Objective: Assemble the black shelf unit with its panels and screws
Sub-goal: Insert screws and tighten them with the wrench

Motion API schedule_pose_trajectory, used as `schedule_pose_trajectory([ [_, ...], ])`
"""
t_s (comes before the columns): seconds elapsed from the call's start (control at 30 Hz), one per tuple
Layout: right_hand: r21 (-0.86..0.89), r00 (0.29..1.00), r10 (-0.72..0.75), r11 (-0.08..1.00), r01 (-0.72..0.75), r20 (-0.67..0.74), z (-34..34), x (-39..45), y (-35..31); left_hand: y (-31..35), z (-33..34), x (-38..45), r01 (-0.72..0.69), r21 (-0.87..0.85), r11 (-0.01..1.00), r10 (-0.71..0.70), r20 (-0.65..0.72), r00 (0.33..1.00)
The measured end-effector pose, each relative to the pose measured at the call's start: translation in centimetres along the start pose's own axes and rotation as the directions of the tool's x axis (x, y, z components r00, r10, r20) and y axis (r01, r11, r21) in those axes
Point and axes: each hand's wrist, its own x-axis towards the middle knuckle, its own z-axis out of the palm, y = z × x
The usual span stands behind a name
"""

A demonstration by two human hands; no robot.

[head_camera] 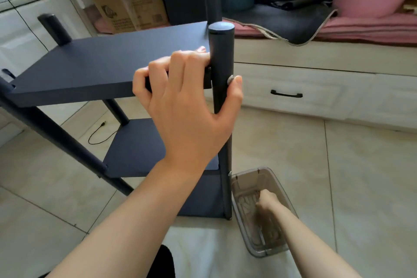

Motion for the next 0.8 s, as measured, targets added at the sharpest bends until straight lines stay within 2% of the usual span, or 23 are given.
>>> schedule_pose_trajectory([
  [0.17,0.033,1.000,-0.005,0.999,0.004,0.017,1.7,1.3,1.2,0.1,0.2,-0.1,-0.007,0.038,0.999,0.006,0.017,1.000],
  [0.27,0.196,0.998,0.044,0.980,-0.036,-0.035,2.0,1.9,2.1,0.4,0.3,-0.1,0.005,0.036,0.999,-0.006,0.021,1.000],
  [0.37,0.353,0.987,0.045,0.935,0.012,-0.152,2.3,1.9,3.1,0.7,0.5,-0.1,0.019,0.039,0.999,-0.020,0.026,0.999],
  [0.53,0.238,0.970,-0.077,0.962,0.133,-0.232,2.8,2.1,3.7,1.1,0.7,-0.1,0.037,0.042,0.998,-0.038,0.025,0.999],
  [0.67,0.255,0.958,-0.080,0.955,0.153,-0.276,2.8,2.4,3.1,1.2,0.8,0.0,0.037,0.050,0.998,-0.039,0.028,0.999],
  [0.8,0.260,0.973,-0.075,0.957,0.132,-0.220,3.1,2.4,2.7,1.2,0.8,0.0,0.033,0.048,0.998,-0.034,0.021,0.999],
])
